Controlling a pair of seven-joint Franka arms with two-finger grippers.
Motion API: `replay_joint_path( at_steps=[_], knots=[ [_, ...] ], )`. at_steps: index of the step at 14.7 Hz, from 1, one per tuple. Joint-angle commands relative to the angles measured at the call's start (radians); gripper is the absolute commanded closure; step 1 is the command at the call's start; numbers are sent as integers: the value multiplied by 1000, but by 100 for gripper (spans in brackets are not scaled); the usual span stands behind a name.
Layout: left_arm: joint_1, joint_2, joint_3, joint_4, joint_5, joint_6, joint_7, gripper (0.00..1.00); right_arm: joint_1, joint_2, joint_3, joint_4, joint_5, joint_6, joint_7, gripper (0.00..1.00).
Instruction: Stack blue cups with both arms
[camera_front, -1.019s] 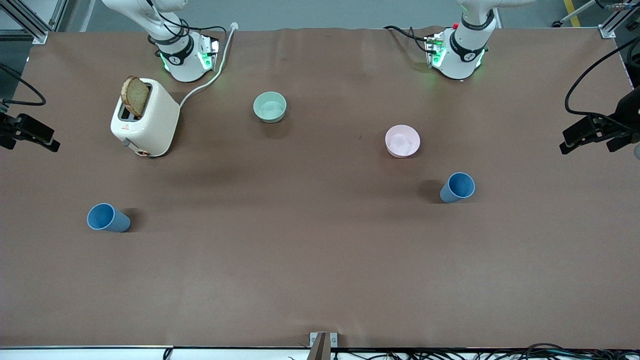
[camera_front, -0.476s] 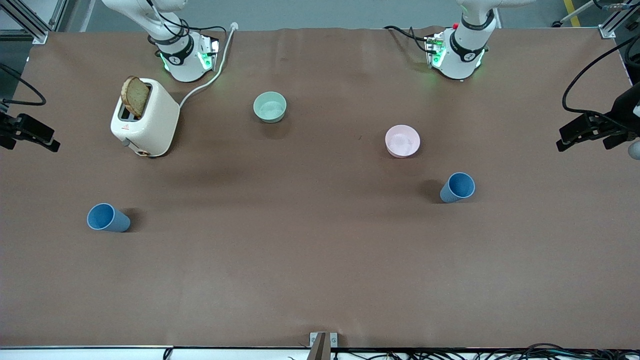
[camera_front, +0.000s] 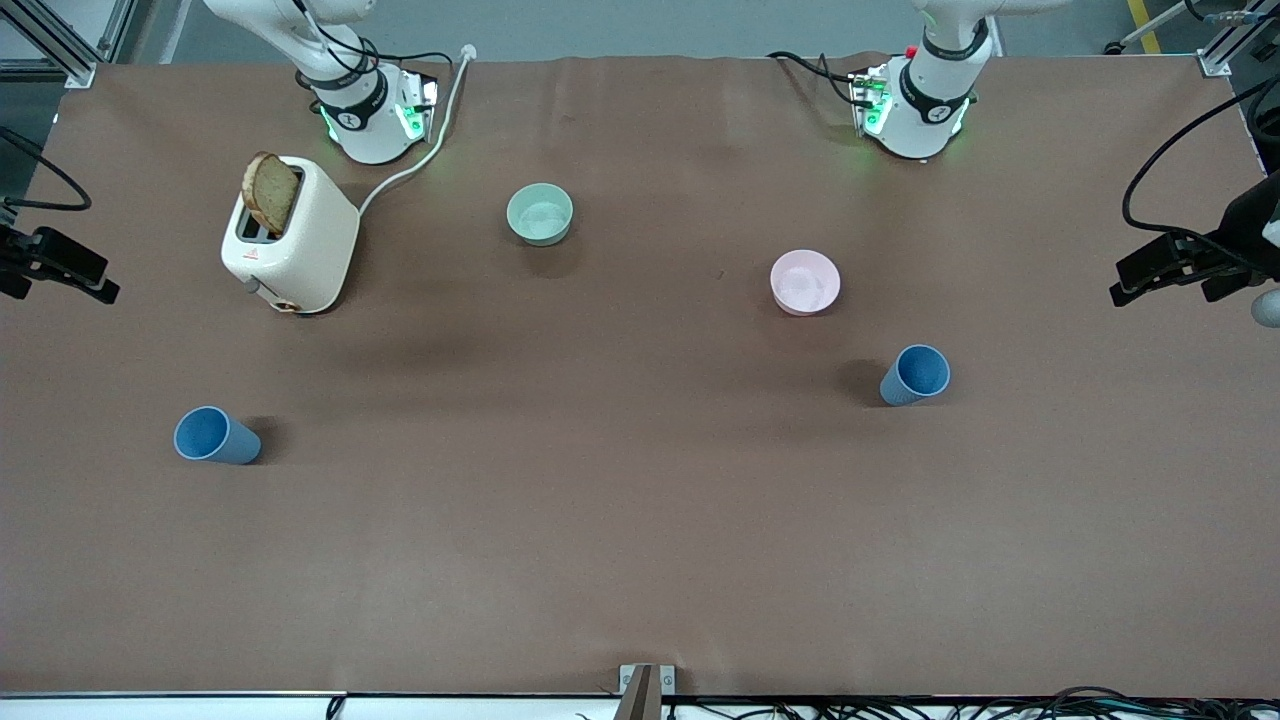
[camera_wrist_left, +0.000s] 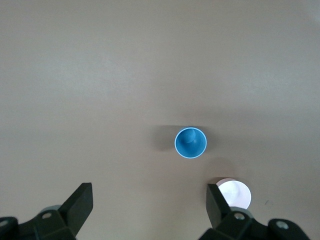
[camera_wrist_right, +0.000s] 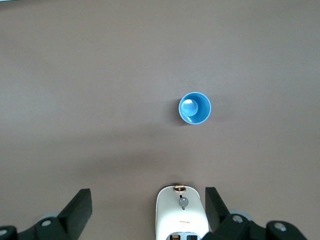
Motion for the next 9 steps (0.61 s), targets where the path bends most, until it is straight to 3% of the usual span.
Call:
replay_joint_path(
  at_steps=[1,4,9],
  knots=[
    [0,12,-6,-6,-16,-13,16,0,8,1,-6,12,4,-7,7,0],
    [-10,23,-7,-93,-16,16,10,0,6,1,-6,10,4,-8,4,0],
    [-21,37,-9,-246,-15,177,10,0,-1,3,-6,10,-4,-8,-4,0]
  ],
)
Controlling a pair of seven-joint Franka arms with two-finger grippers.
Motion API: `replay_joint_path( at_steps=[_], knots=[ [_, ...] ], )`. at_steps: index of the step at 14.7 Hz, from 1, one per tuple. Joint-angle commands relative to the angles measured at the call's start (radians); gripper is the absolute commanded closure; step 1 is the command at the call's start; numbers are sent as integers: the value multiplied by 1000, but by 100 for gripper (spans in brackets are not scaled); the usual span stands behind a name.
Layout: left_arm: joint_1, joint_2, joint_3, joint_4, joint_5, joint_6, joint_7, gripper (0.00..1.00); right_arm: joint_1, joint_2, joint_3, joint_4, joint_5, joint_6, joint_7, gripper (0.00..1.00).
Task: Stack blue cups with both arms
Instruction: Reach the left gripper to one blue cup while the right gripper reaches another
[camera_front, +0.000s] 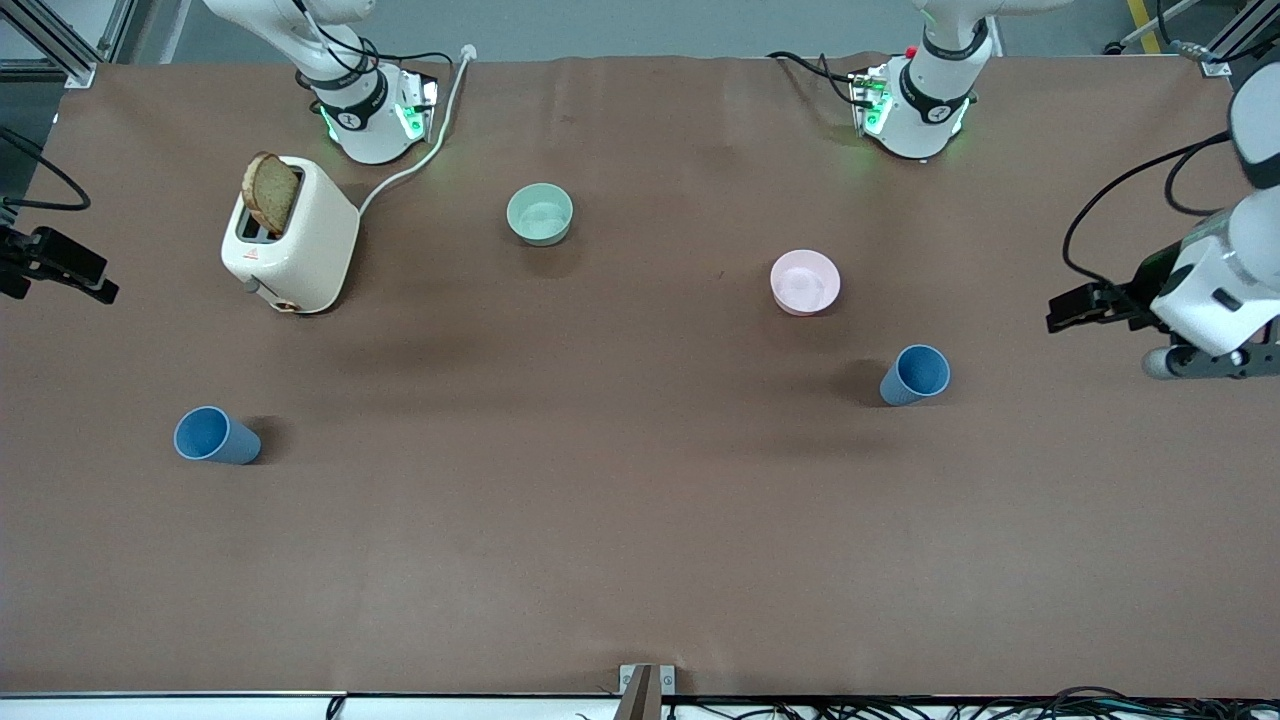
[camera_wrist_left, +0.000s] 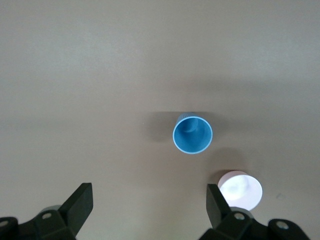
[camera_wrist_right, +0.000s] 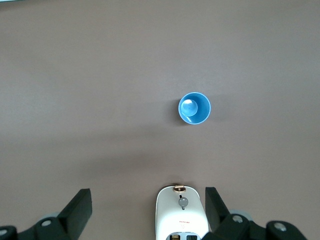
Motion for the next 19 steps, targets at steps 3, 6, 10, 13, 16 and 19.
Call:
replay_joint_path(
  at_steps=[3,6,10,13,16,19],
  knots=[
    [-35,25,-2,-125,-12,149,8,0,-7,6,-5,5,-5,-1,-3,0],
    [-33,59,-2,-127,-11,163,6,0,-15,23,-8,5,-8,6,-3,0],
    [-24,59,-2,-127,-12,163,6,0,-30,76,-8,2,-10,55,-5,0],
    [-22,59,-2,-125,-11,154,-6,0,-30,136,-8,-3,-42,122,-12,0],
    [-22,68,-2,-124,-11,157,-9,0,-53,200,-8,-33,-64,223,-54,0],
    [-25,88,-2,-133,-9,157,1,0,-93,243,-8,-114,-64,372,-103,0]
  ],
)
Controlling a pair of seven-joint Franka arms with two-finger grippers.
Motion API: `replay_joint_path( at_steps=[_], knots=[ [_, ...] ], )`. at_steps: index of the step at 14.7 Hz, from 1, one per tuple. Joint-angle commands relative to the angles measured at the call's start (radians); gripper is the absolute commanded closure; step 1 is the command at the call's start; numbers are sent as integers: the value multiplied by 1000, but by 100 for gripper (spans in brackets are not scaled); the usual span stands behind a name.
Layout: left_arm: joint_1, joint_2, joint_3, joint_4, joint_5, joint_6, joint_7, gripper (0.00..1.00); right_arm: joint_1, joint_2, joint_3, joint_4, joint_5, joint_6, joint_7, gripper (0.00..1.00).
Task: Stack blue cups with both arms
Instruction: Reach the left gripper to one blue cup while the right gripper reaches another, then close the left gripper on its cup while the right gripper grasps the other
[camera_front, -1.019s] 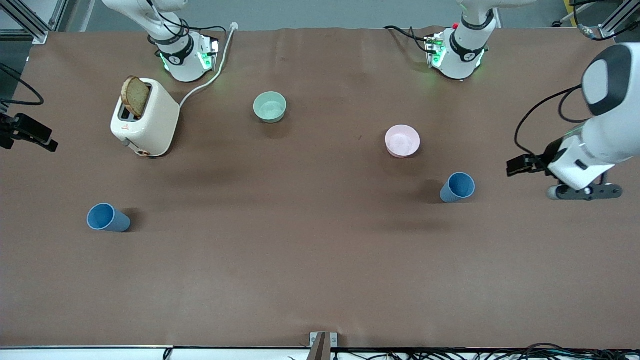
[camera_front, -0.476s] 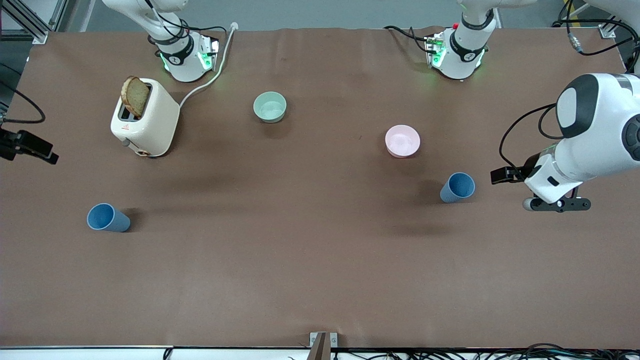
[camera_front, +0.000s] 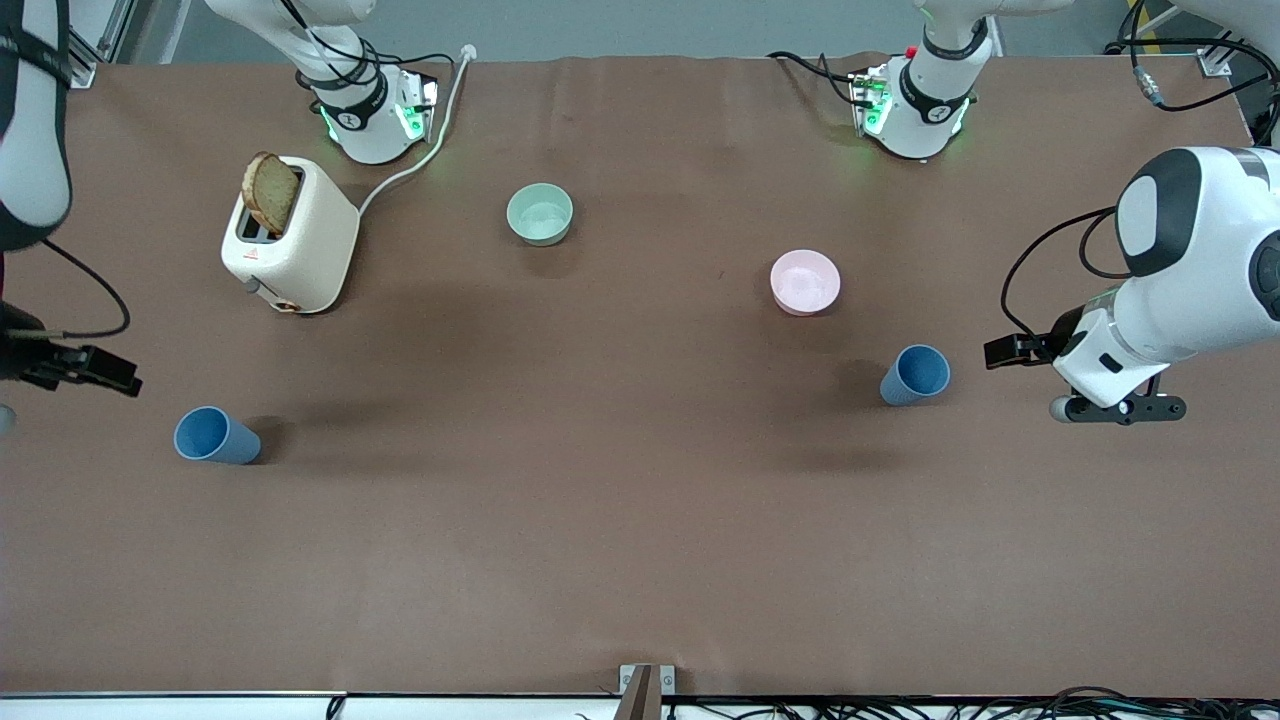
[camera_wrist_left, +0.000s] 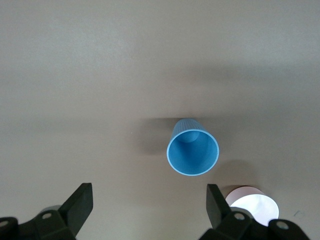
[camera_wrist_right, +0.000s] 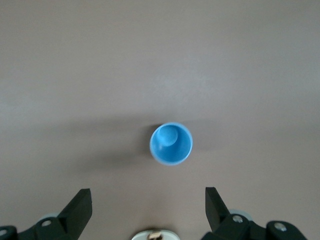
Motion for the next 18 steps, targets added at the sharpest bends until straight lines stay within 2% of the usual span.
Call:
replay_joint_path(
  at_steps=[1,6,11,15,18],
  knots=[
    [0,20,-2,-17,-7,2,10,0,-40,20,10,-93,-21,133,-33,0],
    [-11,74,-5,-74,-7,75,12,0,-97,110,13,-126,-8,270,-117,0],
    [-14,105,-15,-172,-1,223,12,0,-131,152,14,-127,-3,276,-162,0],
    [-11,103,-23,-235,1,283,12,0,-136,178,14,-130,29,276,-165,2],
    [-12,112,-23,-281,1,364,12,0,-142,210,14,-129,61,276,-166,7]
  ],
)
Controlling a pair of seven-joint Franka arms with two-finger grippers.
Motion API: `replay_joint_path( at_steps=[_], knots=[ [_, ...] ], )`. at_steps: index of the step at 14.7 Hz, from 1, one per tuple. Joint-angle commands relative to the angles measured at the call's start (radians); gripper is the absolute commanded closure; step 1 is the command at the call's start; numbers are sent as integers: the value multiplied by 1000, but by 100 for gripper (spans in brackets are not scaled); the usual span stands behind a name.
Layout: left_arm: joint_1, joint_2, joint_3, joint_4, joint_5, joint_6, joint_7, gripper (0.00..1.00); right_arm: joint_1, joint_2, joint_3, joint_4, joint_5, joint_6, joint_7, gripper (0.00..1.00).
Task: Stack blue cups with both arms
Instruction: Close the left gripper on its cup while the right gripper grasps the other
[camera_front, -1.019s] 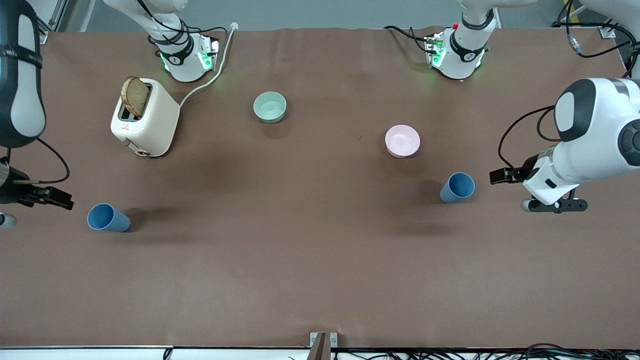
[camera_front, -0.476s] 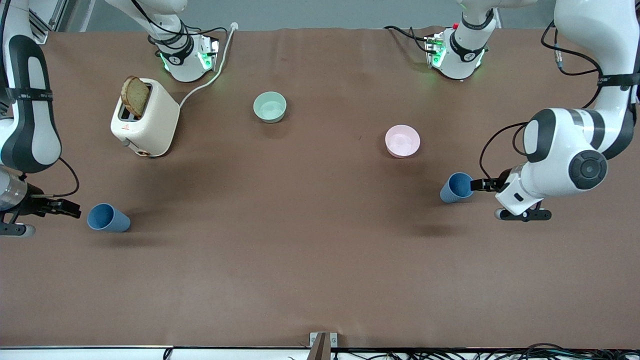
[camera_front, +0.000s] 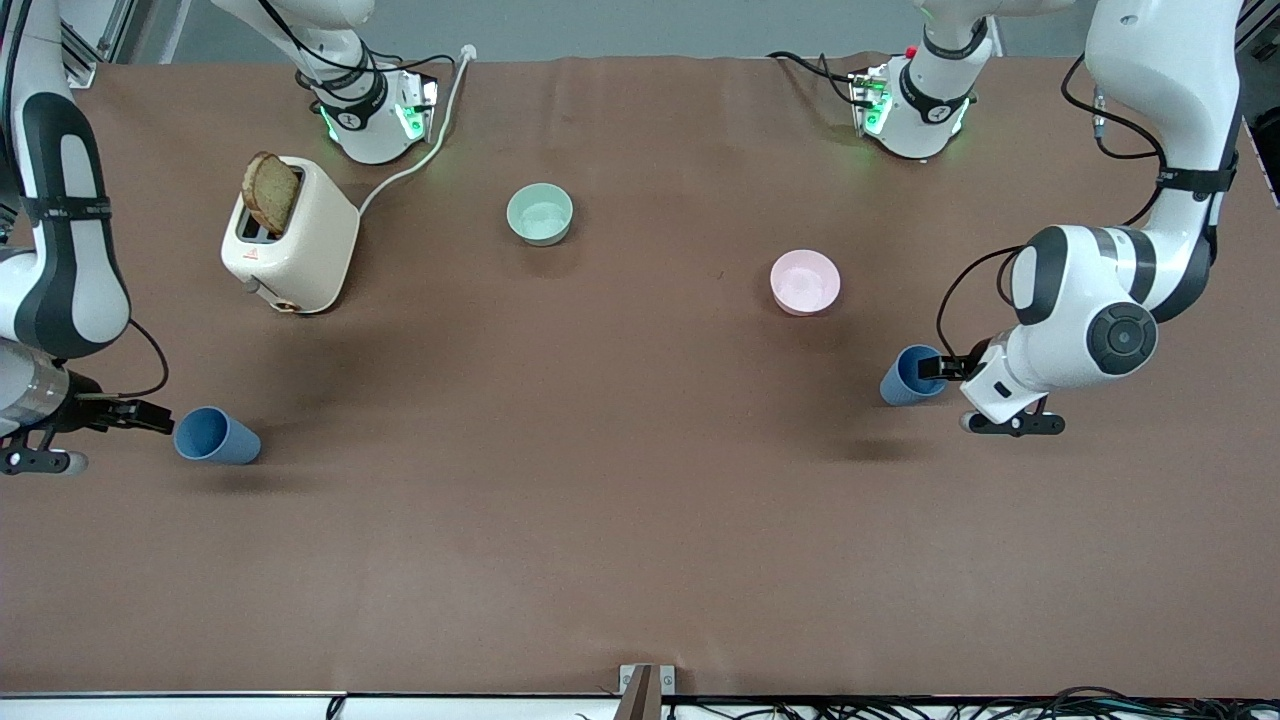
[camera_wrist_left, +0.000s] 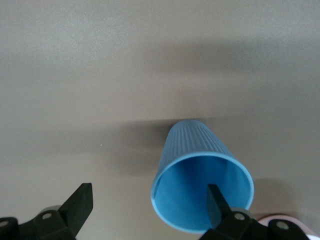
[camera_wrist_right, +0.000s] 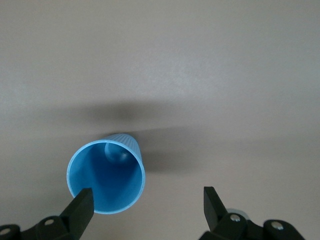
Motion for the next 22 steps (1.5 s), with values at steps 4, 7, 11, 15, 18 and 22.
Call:
replay_joint_path(
  at_steps=[4,7,11,15,18,22],
  knots=[
    [-2,17,-4,-43,2,50,11,7,-28,67,16,-1,70,43,-41,22],
    [-20,22,-5,-35,34,44,9,38,-30,93,16,2,119,49,-44,34],
    [-19,23,-5,-31,36,44,6,89,-32,115,16,2,121,75,-46,70],
    [-22,23,-5,-25,37,43,9,99,-30,115,16,2,136,75,-44,100],
    [-22,8,-13,0,41,17,17,99,-27,115,16,2,136,72,-43,100],
    [-23,-5,-63,218,39,-230,24,99,-16,103,16,11,136,61,-32,99]
  ],
)
